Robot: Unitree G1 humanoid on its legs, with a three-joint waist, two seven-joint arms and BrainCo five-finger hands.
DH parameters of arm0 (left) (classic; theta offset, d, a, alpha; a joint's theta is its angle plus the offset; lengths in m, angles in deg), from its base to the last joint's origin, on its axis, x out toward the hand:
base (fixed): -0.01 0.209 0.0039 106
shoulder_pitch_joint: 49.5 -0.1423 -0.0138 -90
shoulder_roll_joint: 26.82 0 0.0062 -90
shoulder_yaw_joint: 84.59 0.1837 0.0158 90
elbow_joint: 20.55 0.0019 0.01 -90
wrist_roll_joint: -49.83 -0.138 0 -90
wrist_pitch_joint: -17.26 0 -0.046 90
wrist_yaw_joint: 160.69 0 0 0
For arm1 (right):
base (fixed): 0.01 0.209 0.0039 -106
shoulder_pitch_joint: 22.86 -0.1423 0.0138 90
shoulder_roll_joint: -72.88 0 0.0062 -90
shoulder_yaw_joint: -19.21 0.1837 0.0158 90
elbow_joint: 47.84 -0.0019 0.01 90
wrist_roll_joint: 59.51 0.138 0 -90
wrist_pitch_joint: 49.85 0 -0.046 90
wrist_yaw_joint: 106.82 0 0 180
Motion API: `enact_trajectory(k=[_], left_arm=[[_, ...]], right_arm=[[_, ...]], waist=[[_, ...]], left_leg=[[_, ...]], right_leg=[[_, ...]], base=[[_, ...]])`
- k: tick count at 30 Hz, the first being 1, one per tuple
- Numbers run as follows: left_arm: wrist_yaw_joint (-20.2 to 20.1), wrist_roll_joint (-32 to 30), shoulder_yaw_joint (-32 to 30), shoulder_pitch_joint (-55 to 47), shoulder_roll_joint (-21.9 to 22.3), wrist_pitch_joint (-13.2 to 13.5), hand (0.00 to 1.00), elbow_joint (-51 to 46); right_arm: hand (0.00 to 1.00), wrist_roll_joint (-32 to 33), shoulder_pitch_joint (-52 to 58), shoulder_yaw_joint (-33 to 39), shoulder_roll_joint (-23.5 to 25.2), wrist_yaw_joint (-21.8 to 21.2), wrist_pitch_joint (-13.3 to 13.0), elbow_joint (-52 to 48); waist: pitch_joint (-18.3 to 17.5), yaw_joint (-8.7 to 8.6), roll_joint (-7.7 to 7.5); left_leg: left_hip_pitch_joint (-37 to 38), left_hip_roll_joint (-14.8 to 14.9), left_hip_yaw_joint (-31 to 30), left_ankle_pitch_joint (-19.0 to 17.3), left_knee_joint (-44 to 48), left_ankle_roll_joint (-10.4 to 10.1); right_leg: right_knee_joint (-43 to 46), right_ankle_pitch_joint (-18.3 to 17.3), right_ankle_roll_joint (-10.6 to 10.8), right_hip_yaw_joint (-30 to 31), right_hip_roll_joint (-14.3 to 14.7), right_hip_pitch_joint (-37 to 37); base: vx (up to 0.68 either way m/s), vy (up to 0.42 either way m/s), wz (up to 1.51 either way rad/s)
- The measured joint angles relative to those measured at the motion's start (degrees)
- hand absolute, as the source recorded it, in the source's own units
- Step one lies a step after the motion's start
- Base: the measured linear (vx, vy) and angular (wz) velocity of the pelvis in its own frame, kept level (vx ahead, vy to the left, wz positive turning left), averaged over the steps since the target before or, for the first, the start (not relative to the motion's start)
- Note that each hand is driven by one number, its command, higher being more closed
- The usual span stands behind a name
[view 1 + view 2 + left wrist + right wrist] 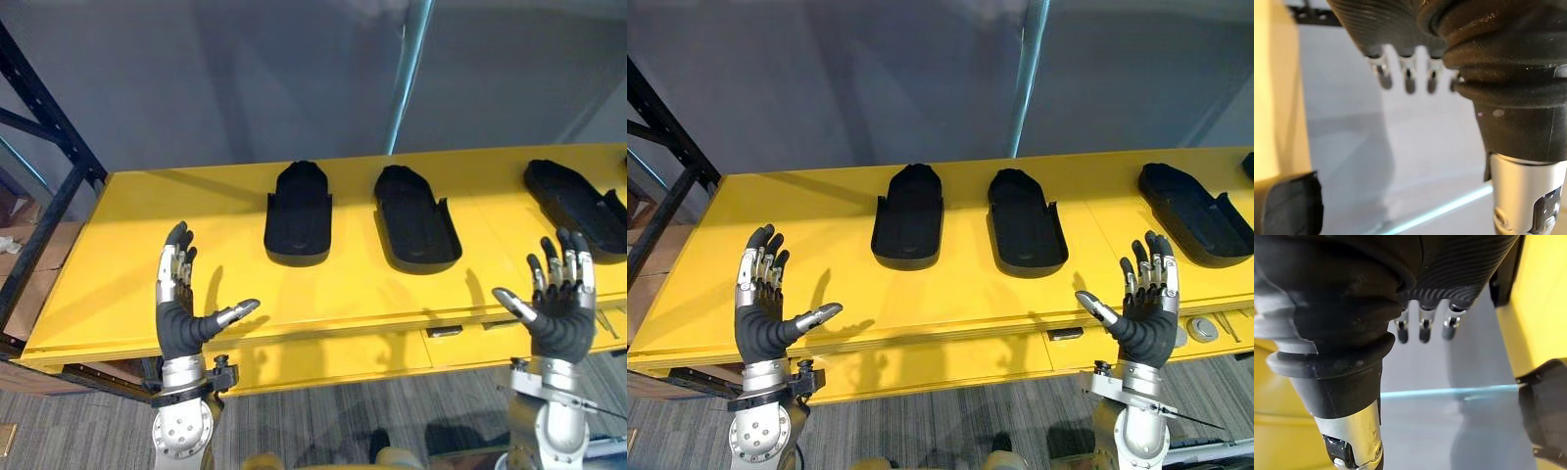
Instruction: Walk over and take plastic housings, then place them on the shelf
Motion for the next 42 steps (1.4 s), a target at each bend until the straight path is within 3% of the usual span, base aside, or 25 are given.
enact_trajectory(k=[4,8,11,13,17,18,27,36,42], left_arm=[[-0.8,0.4,0.2,1.1,0.1,-2.2,0.0,1.1],[-3.2,0.3,0.7,0.8,0.1,-2.8,0.0,1.7],[-3.6,-0.3,1.3,0.5,0.1,-2.8,0.0,2.2],[-3.6,-0.7,1.4,0.2,0.1,-2.8,0.0,2.3],[-3.4,-0.7,1.8,0.2,0.1,-2.9,0.0,2.3],[-3.4,-0.7,2.0,0.2,0.1,-2.9,0.0,2.3],[-3.0,-0.1,3.0,-0.7,0.1,-4.9,0.0,2.4],[-2.4,-0.1,4.2,-1.4,0.1,-5.4,0.0,2.4],[-2.5,-0.1,4.5,-1.3,0.1,-5.4,0.0,2.5]], right_arm=[[0.0,-0.5,-6.6,-1.5,-1.6,-0.7,1.0,4.0],[0.0,-0.6,-11.6,-5.5,-3.8,-0.3,3.1,6.9],[0.0,-2.3,-13.1,-7.9,-3.9,2.2,6.1,7.6],[0.0,-2.4,-13.2,-8.0,-2.9,6.1,8.6,10.1],[0.0,-2.2,-10.7,-7.9,0.4,9.2,10.6,11.3],[1.0,-2.4,-10.0,-8.0,1.1,10.1,11.5,11.3],[1.0,-4.3,-4.8,-7.9,3.3,13.4,12.3,9.6],[1.0,-4.2,-3.1,-10.4,3.0,7.0,12.2,7.9],[1.0,-4.1,-9.1,-11.7,1.7,7.3,11.7,13.1]], waist=[[-0.1,0.03,-0.02],[-0.7,0.65,-1.05],[-0.9,1.39,-1.42],[-1.0,1.69,-1.5],[-0.9,1.34,-1.49],[-0.9,1.03,-1.49],[-0.9,-0.01,-1.41],[0.6,-0.04,-0.88],[1.4,0.1,-0.05]], left_leg=[[0.2,-0.5,-0.4,0.3,-0.5,0.2],[0.1,-0.8,-2.4,0.4,-0.7,0.2],[0.1,-0.9,-3.3,0.4,-0.7,0.2],[0.0,-1.0,-3.5,0.4,-0.7,0.3],[0.1,-0.9,-3.2,0.4,-1.1,0.3],[0.1,-0.9,-3.1,0.4,-1.2,0.3],[1.0,-0.8,-0.5,0.3,-2.2,0.3],[0.1,-0.9,0.0,0.3,-1.9,0.4],[-0.2,-1.1,-1.0,0.3,-1.8,0.4]], right_leg=[[-1.5,1.0,0.3,-0.8,-0.4,1.1],[-3.1,1.4,0.3,-2.9,-0.5,3.1],[-3.6,1.4,0.3,-4.0,-0.5,4.0],[-3.7,1.4,0.3,-4.2,-0.5,4.0],[-4.0,1.4,0.3,-4.1,-0.4,3.9],[-4.1,1.4,0.3,-3.9,-0.4,3.9],[-4.2,1.4,0.3,-1.3,-0.2,2.4],[-3.4,1.4,0.3,-0.8,-0.4,0.6],[-2.9,1.2,0.2,-1.5,-0.6,0.6]], base=[[0.0,0.011,0.07],[0.01,0.002,0.25],[0.02,0.0,0.17],[0.03,0.011,0.04],[0.0,0.001,-0.01],[0.01,0.004,-0.04],[0.01,0.009,-0.14],[0.0,0.004,-0.03],[0.0,0.002,0.04]])
